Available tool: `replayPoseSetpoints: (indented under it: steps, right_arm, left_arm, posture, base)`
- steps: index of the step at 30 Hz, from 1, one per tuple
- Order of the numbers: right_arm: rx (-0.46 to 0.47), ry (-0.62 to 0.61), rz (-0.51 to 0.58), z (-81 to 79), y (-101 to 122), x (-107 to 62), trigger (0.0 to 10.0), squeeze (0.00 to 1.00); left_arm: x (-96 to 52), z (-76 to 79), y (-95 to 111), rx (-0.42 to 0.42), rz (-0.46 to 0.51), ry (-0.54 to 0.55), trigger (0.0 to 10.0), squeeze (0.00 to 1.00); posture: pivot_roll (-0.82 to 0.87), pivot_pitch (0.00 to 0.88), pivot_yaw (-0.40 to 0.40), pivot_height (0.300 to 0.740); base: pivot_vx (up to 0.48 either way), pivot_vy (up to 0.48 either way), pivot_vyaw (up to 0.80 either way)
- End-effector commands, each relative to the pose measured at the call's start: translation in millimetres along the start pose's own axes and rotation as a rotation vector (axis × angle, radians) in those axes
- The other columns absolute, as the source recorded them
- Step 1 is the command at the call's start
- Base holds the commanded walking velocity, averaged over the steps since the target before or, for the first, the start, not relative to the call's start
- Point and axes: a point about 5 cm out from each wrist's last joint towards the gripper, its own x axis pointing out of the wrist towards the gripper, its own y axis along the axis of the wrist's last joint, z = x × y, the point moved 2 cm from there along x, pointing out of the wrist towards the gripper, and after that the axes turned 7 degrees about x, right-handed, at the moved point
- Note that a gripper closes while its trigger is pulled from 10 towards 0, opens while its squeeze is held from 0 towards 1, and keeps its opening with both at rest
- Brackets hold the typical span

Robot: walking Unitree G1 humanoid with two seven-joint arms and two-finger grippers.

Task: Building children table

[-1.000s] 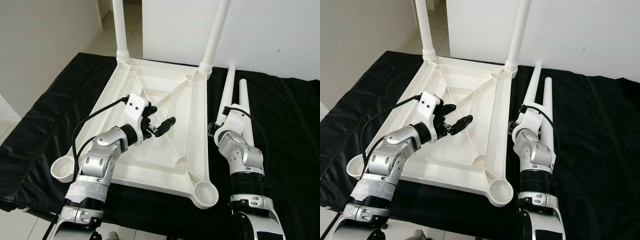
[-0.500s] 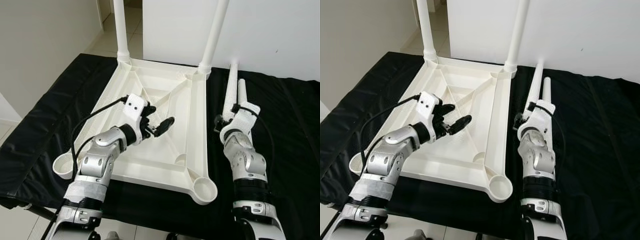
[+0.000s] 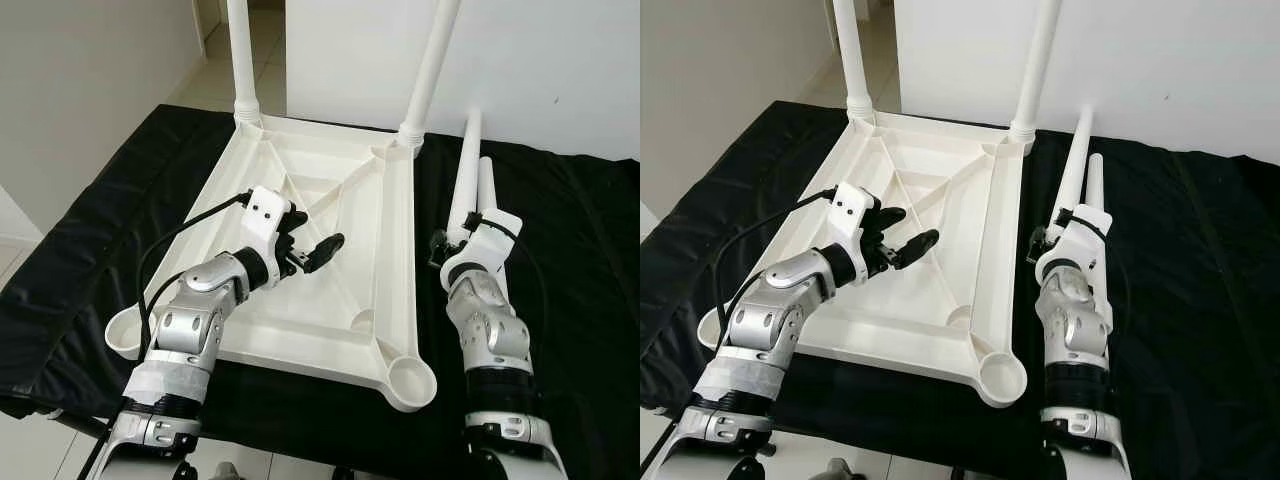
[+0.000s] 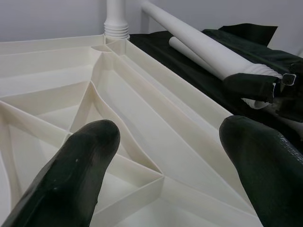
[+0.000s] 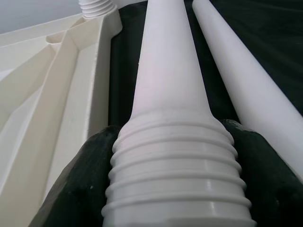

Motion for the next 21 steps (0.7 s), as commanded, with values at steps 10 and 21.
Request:
replayPoseSetpoints:
  steps: [10, 21]
  right_arm:
    - [-0.067, 0.004, 0.090, 3.3, -10, -28.6, 10.0, 0.00]
    - [-0.075, 0.253, 0.399, -15.6, 21, -63.5, 10.0, 0.00]
  left_arm:
    - [-2.5, -6.7, 2, 0.023, -0.003, 0.070, 10.0, 0.00]
    - [-3.0, -13.0, 10, 0.012, 0.023, 0.017, 10.0, 0.00]
  posture:
    - [-0.03, 0.053, -0.018, 0.740]
    - [-0.03, 0.064, 0.006, 0.740]
  base:
    - [0.000, 0.000, 0.00]
    - [0.000, 0.000, 0.00]
